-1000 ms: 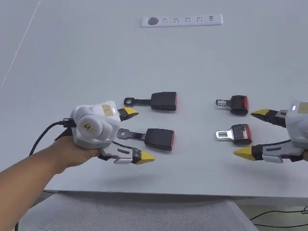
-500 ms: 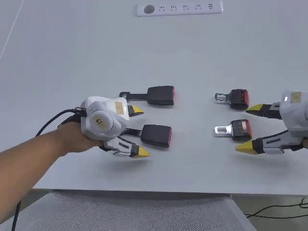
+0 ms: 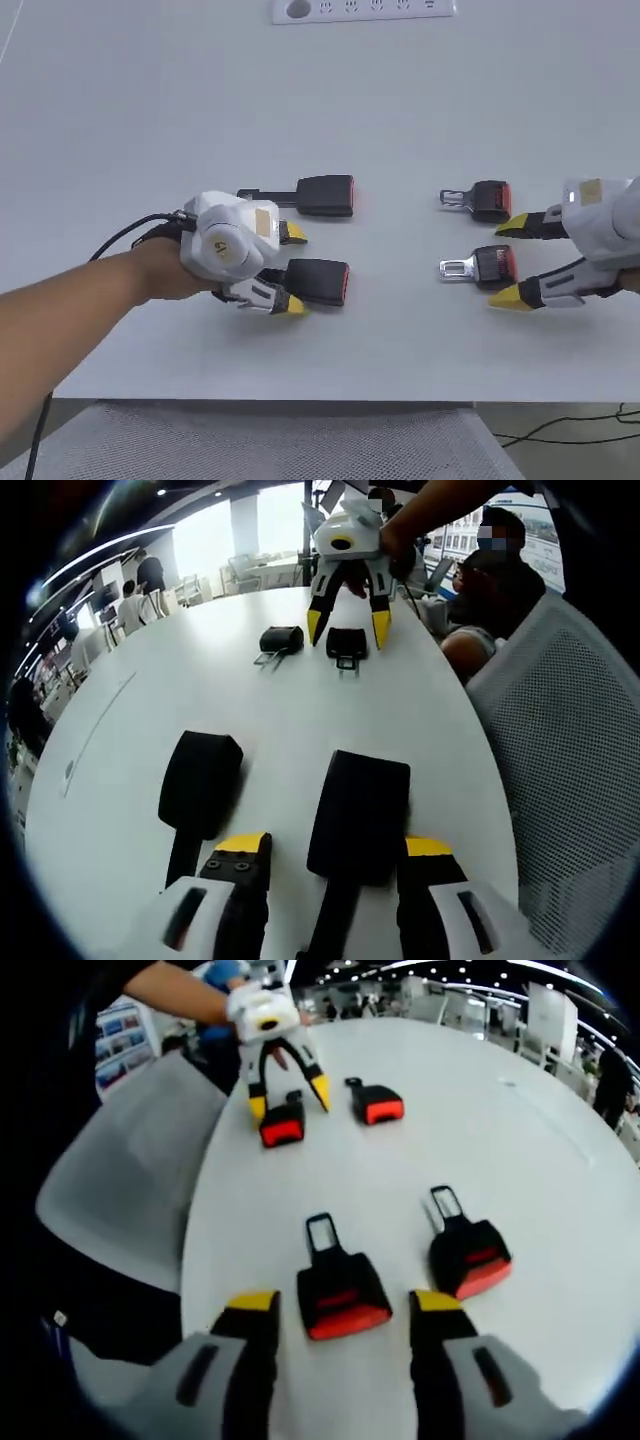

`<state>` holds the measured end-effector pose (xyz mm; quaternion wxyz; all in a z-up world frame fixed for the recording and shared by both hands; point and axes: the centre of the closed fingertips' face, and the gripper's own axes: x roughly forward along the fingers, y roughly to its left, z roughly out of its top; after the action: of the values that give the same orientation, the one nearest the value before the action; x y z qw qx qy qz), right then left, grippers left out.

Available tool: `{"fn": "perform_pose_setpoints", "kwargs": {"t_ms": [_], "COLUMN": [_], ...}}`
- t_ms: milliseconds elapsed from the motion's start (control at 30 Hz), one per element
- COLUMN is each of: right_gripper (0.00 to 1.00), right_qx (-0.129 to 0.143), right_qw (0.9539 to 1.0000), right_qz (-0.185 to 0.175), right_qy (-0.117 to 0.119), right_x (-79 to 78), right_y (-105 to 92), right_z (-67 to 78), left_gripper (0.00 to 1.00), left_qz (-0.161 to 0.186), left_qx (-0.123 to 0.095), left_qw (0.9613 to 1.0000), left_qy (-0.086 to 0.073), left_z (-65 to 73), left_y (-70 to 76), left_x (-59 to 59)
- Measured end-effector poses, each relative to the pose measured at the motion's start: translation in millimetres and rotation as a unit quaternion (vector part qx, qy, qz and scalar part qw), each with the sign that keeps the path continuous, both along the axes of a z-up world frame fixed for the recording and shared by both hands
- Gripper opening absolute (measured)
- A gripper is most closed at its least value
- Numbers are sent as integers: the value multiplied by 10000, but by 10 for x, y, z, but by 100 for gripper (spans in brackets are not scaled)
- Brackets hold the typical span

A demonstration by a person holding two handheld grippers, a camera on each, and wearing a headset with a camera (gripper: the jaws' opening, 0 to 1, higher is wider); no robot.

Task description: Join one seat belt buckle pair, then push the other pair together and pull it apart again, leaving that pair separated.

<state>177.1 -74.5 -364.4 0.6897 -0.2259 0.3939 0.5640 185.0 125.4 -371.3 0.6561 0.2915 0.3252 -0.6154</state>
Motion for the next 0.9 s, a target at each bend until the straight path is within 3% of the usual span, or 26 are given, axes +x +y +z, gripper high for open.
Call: {"fn": "perform_pose_setpoints", "kwargs": {"t_ms": [333,367,533,733,900], "right_gripper": [45,43,35,34,33], "right_qx": [-151,-177,-320,-461,-524], "right_qw": [9995,9994,9988,9985,9975], "right_qz": [278,303,358,305,475], "right_qy": [-7,-15,-129,-64,-33], "right_x": [-54,-61,-71,-82,-99], "right_y": [-38,-42,-48,-55,-68], "right_z": [-14,-17,-20,-19,-21], "left_gripper": [37,36,35,34,34], "left_qz": [-307,-307,-208,-195,-49], "left_qx": [7,19,32,97,25], "left_qw": [9995,9995,9998,9998,10000], "left_qy": [17,-49,-8,-11,-4], "left_z": [29,32,5,-15,-12], "left_y": [-19,-17,17,38,43], "left_x": [-135,-122,-98,-84,-81]}}
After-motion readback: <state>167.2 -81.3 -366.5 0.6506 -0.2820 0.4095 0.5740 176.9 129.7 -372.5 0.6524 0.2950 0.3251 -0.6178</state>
